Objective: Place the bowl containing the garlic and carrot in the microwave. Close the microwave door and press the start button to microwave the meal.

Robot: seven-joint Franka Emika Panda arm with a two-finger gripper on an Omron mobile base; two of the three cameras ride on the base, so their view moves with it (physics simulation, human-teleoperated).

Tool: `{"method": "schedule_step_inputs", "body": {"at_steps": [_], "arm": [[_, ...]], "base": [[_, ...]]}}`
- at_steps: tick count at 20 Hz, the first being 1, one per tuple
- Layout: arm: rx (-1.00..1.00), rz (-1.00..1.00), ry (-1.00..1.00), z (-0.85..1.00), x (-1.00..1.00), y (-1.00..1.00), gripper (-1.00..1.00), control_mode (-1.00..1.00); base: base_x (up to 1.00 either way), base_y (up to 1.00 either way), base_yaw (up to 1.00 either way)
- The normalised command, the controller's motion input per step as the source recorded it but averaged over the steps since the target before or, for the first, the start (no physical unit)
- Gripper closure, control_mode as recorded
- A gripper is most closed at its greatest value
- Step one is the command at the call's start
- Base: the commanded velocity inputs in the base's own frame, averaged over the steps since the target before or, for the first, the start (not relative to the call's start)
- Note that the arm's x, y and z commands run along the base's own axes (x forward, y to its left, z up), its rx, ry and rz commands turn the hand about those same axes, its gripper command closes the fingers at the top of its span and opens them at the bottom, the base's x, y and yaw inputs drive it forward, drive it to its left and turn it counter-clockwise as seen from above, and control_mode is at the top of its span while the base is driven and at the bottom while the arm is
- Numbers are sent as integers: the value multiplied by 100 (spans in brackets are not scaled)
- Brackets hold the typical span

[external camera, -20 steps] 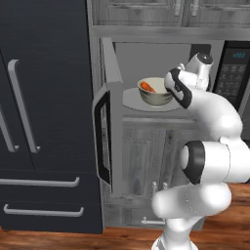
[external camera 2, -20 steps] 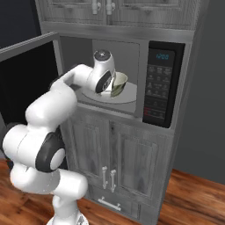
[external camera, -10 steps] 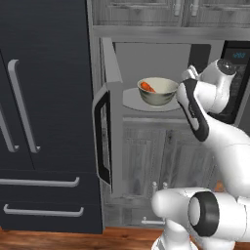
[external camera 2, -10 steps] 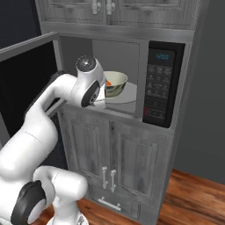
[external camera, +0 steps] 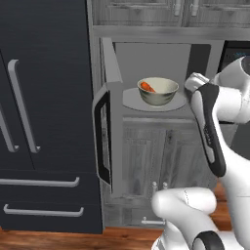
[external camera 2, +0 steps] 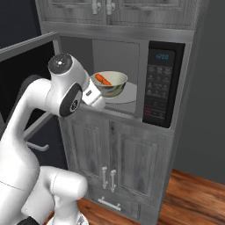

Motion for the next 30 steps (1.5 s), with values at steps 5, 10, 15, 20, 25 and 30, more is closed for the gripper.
{"method": "schedule_step_inputs", "body": {"at_steps": [5, 10, 15, 20, 25, 30], "arm": [[-37, 35, 0, 6, -100, 39, -100, -100], [-39, 27, 3, 9, -84, 67, -100, -100], [-37, 16, 5, 10, -52, 49, -100, -100], [-38, 1, -3, -13, -12, 52, -100, -100], [-43, 0, -10, -42, -21, 61, -100, -100], [-37, -2, 0, 0, -1, 96, -100, -100]], "base": [[0, 0, 0], [0, 0, 0], [0, 0, 0], [0, 0, 0], [0, 0, 0], [0, 0, 0]]}}
